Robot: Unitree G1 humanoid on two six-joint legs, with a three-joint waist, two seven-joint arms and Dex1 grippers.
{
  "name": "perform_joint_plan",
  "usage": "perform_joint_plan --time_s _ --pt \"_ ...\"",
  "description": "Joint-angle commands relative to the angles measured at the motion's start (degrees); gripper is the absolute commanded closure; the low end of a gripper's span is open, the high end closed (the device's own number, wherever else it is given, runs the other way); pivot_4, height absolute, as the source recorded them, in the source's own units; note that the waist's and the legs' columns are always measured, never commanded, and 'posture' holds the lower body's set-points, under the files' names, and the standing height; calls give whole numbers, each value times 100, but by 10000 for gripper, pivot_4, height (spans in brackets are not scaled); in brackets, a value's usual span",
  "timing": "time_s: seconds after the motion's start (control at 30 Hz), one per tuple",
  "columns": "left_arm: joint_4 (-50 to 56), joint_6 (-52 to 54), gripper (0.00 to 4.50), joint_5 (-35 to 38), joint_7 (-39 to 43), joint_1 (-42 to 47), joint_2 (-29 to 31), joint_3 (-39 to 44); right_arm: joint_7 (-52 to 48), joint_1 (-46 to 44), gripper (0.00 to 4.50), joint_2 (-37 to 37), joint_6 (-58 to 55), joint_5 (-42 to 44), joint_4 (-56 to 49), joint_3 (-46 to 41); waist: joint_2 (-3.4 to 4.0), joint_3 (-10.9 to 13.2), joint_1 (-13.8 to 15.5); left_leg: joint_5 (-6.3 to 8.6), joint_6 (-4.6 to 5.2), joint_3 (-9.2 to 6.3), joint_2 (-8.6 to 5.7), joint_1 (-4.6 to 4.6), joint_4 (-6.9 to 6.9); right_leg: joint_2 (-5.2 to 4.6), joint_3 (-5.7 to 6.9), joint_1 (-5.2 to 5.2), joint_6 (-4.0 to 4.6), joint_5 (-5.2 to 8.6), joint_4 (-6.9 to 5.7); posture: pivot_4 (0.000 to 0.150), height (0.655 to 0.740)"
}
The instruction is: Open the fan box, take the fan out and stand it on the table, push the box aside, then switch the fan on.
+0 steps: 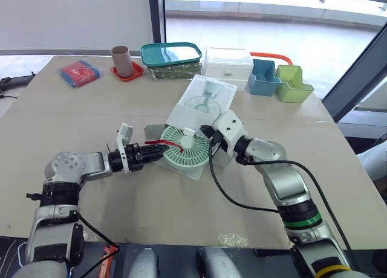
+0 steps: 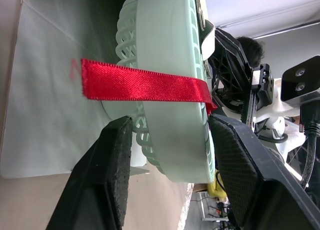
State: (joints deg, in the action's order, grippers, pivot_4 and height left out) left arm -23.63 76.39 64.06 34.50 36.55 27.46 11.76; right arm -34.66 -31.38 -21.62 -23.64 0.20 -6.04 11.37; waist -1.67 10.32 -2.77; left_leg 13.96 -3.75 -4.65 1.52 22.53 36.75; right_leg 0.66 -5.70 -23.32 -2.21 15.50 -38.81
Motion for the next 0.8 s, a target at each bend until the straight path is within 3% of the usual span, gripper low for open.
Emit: perform_joint_plan --time_s 0.03,0.1,0.27,0.8 --pt "46 -17 10885 -96 126 122 -67 155 -42 100 44522 -42 -69 -54 33 101 0 0 0 0 0 0 0 0 0 0 0 0 0 0 0 1500 7400" --pt "53 -39 12649 -142 139 125 -88 183 -41 103 44522 -45 -70 -56 30 99 0 0 0 0 0 0 0 0 -1 0 1 0 1 0 0 1500 7400" --pt "92 -1 27469 -254 240 131 -135 204 -48 90 44522 -47 -66 -54 50 94 0 0 -1 0 -1 -1 1 0 -1 0 2 0 2 0 -1 1500 7400" --pt "466 488 28085 -41 209 -12 -129 657 -67 61 44522 -40 -56 -48 85 94 0 0 -7 -1 -2 -2 3 -1 -3 1 4 -2 3 0 -3 1500 7400"
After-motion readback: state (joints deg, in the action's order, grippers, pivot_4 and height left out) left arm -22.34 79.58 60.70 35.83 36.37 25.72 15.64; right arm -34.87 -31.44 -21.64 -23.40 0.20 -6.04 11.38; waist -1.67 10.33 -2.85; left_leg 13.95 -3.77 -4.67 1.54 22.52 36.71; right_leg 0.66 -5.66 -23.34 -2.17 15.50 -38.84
